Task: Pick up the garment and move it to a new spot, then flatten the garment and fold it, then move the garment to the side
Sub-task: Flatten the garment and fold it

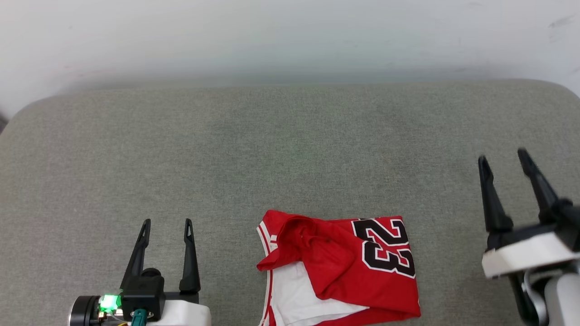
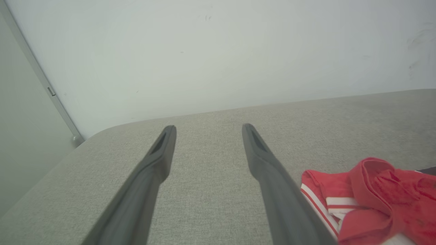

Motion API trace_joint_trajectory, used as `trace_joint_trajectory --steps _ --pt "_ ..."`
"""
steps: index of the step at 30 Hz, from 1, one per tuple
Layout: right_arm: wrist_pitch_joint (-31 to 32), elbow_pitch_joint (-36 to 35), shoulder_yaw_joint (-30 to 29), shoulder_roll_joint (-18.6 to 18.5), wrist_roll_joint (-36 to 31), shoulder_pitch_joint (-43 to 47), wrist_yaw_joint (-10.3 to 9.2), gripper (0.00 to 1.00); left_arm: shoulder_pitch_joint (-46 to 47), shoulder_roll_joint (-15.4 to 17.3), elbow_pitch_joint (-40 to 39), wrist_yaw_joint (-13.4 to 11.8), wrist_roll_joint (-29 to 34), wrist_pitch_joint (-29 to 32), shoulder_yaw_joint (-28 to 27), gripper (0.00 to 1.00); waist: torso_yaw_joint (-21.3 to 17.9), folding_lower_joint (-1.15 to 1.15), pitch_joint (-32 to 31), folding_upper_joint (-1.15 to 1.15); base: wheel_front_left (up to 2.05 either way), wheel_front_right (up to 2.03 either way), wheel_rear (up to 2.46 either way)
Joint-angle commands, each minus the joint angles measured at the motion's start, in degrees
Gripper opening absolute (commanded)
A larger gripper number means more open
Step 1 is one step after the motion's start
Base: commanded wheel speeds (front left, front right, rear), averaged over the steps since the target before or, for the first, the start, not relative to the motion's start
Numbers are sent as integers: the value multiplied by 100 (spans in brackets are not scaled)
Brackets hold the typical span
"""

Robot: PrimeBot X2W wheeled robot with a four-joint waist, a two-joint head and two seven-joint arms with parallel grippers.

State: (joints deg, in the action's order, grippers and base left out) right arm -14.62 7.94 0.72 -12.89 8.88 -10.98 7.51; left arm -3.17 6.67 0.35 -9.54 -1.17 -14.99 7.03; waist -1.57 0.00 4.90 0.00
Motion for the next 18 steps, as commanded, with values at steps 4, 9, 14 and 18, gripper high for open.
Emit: trace_joint_trajectory --steps 4,9,14,18 --pt "-48 -274 -274 360 -91 635 -5 100 -109 2 -32 68 7 -26 6 100 29 0 -89 0 0 0 0" --pt "-52 -532 -441 679 -80 1261 -6 100 -183 -32 -43 123 -36 -26 3 100 90 0 -184 0 0 0 0" --pt "-52 -786 -455 867 -70 1711 -5 100 -294 -66 -57 171 -84 -26 -37 100 124 0 -269 0 0 0 0" --pt "-53 -907 -471 932 -55 1894 -5 100 -376 -82 -54 211 -99 -26 -78 100 135 0 -325 0 0 0 0"
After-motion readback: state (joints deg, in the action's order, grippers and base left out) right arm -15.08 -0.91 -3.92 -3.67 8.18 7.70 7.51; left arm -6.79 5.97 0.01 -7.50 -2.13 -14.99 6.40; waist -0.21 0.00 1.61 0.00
